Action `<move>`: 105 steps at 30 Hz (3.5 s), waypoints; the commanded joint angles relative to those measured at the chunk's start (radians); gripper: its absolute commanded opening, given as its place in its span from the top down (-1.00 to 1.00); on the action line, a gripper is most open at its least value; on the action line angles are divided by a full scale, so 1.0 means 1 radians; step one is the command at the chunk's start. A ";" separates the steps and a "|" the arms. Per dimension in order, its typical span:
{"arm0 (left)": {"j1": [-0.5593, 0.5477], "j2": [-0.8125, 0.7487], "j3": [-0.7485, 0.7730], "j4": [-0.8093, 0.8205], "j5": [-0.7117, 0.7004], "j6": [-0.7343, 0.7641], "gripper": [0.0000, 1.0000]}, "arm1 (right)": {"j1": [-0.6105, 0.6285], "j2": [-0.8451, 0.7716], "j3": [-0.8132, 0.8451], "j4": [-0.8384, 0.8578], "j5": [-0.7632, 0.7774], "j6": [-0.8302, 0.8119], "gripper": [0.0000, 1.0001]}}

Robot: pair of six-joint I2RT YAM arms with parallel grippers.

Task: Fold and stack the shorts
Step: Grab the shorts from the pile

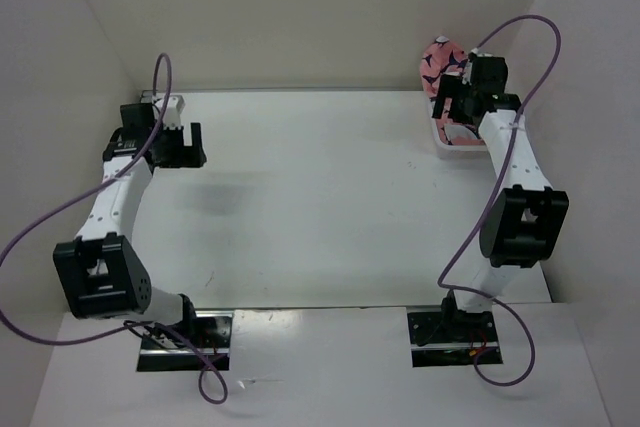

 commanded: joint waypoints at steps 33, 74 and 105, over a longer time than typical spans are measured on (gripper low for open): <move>-0.157 0.435 0.508 -0.005 0.133 -0.018 -1.00 | -0.136 0.088 -0.096 0.105 -0.012 0.270 -0.82; -0.166 0.408 0.479 -0.005 0.180 -0.018 -1.00 | -0.055 0.102 0.037 0.153 -0.027 0.199 1.00; -0.175 0.197 0.416 0.004 0.159 -0.018 -1.00 | 0.278 -0.104 0.374 0.286 0.035 0.047 1.00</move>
